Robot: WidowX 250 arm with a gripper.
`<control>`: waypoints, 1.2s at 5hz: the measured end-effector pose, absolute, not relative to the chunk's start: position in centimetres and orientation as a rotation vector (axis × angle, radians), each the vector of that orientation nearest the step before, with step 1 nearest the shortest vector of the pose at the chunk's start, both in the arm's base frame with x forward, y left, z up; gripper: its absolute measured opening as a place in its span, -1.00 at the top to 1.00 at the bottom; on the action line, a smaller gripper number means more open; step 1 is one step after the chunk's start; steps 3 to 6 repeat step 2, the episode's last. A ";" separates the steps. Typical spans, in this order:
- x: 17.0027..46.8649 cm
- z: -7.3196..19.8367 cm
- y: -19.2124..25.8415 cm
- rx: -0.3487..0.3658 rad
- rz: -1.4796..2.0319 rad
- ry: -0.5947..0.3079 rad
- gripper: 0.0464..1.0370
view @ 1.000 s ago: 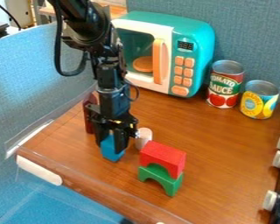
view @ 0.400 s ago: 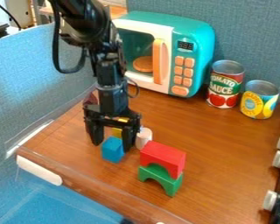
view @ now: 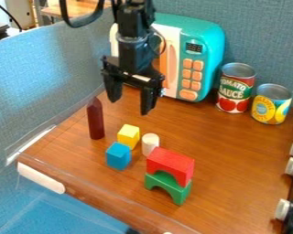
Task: Remove the blue cube from the arch and put on the left side of the table
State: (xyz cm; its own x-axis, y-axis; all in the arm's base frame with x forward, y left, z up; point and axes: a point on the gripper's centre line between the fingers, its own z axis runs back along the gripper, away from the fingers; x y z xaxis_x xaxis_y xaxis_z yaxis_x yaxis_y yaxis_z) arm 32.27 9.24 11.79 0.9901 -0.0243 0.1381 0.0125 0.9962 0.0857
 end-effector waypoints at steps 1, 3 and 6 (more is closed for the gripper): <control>32.6 12.8 8.4 0.054 -0.119 -0.123 -0.93; 32.6 12.0 7.8 0.011 -0.143 -0.093 -0.93; 32.6 12.0 7.8 0.011 -0.143 -0.093 -0.93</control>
